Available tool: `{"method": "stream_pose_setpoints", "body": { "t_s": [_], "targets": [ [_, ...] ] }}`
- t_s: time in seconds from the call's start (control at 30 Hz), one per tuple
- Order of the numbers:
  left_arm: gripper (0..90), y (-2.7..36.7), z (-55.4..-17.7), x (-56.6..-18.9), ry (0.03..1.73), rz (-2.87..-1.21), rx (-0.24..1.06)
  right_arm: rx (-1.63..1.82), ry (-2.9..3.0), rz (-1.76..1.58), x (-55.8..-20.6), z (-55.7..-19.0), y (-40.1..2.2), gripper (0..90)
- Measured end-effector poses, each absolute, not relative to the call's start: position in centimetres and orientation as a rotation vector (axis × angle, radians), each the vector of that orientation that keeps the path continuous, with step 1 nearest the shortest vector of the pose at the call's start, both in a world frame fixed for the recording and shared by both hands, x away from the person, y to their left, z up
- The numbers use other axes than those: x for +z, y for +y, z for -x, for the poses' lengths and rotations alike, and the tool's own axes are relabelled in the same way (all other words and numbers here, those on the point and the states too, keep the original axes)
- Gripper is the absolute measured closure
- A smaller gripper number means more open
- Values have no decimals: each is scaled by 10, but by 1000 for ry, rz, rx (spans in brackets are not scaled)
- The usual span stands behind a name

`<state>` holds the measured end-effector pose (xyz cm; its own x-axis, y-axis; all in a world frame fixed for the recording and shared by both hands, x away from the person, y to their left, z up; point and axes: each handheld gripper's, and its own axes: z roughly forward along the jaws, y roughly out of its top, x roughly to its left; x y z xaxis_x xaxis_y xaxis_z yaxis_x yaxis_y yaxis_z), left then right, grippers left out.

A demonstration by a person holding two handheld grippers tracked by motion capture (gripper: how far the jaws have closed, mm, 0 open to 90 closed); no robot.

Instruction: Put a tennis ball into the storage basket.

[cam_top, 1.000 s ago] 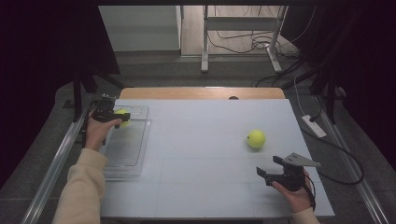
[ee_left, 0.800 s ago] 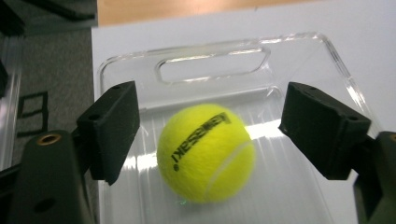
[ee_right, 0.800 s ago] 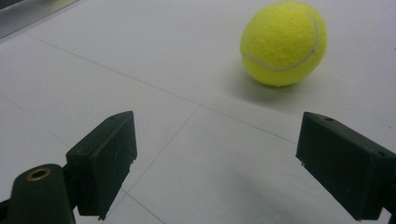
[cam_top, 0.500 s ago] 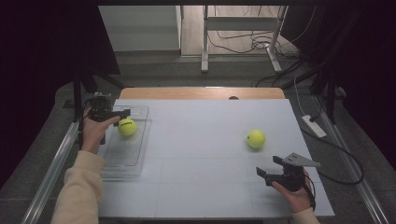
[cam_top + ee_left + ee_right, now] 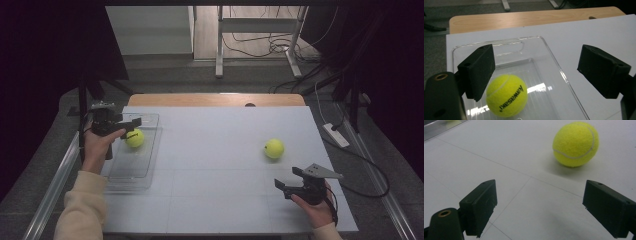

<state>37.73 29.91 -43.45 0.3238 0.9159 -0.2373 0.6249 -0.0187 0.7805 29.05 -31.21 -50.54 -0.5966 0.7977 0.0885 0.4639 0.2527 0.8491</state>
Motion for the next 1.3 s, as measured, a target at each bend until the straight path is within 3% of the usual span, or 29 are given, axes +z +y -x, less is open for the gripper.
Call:
{"method": "stream_pose_setpoints", "body": {
  "t_s": [1.3],
  "targets": [
    [162,262,-328,-434,1107,-1759,384,1296,2165,-1147,-504,-293,-313,117]
  ]
}}
